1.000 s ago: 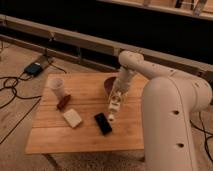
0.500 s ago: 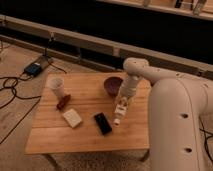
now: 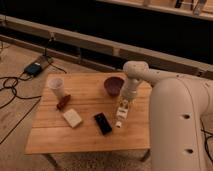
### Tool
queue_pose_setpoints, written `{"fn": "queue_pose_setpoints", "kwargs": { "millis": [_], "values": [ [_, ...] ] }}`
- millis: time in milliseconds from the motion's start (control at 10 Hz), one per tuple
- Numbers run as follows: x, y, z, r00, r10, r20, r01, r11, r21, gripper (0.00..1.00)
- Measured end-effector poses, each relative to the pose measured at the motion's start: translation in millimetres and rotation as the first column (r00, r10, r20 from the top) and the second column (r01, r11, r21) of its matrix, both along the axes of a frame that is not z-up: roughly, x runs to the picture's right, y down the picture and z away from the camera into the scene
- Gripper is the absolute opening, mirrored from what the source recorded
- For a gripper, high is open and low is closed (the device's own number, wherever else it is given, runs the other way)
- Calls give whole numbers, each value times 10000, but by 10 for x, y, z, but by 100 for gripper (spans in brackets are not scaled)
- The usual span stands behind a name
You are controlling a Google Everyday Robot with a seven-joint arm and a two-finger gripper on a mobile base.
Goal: Stand the bottle upright
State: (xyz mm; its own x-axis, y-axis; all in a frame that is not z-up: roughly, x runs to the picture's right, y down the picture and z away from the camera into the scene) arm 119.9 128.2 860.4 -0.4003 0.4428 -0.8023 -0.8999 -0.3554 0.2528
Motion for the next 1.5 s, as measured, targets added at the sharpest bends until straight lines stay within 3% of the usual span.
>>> {"fn": "queue_pose_setpoints", "kwargs": {
  "millis": [500,1000,1200,1400,1500],
  "values": [
    [147,198,68,9993,16,-361,-23,9998,-199,1],
    [194,220,114,9985,235,-494,-238,9997,-44,44],
    [239,197,121,9965,422,-726,-415,9991,107,67],
    [272,183,117,9945,545,-895,-527,9984,227,80],
    [282,179,115,9939,567,-948,-543,9981,282,80]
  ]
}}
